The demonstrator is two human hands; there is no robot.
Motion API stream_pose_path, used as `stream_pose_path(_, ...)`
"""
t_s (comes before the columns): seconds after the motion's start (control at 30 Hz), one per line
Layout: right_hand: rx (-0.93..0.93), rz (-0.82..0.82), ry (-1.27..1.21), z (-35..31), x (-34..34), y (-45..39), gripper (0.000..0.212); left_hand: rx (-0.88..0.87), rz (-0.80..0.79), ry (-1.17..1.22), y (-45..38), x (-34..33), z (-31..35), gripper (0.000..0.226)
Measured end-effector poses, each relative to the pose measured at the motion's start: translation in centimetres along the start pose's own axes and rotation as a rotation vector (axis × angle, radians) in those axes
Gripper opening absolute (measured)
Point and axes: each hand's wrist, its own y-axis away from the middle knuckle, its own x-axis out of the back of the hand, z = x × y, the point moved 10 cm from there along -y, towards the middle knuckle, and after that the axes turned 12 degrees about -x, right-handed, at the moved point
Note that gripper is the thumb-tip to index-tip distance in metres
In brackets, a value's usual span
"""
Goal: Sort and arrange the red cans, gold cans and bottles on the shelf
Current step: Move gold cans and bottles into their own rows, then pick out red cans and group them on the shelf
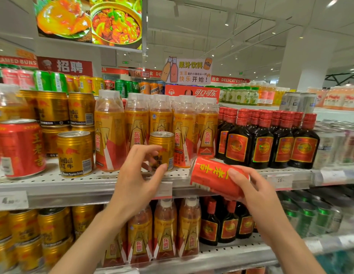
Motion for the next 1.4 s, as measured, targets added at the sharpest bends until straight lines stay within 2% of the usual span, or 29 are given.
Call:
stream_pose_path(0.13,-0.090,-0.091,-0.081,2.4,-2.2,0.7,0.043,0.081,-0.143,0.103,2.9,-2.1,1.6,0.040)
stream_pose_path(0.3,-0.193,-0.126,-0.125,4.7,-4.7,1.2,0.044,0.109,-0.239,0.136,5.1,-2.1,2.5,0.049)
stream_pose_path(0.6,-0.244,-0.100,-0.121,3.9,-9.7,3.5,0.053,0.155,-0.296,0.261,7.1,1.9,0.4,0.043)
stream_pose_path(0.93,-0.212,-0.010,-0.066,0.5,-20.7,9.4,0.055,0.127,-0.273,0.387,9.2,13.7,-4.7,0.042)
stream_pose_path(1.13,-0.170,-0.013,-0.021,-1.3,-27.6,11.8,0.053,0.139,-0.265,0.423,10.7,20.6,-7.4,0.040)
stream_pose_path(1.27,-0.121,-0.078,0.042,-3.8,-31.8,12.5,0.043,0.102,-0.237,0.311,10.9,25.2,-9.0,0.042)
stream_pose_path(1.4,-0.020,-0.106,0.078,-7.6,-34.8,12.3,0.048,0.058,-0.214,0.229,9.7,28.8,-9.7,0.042)
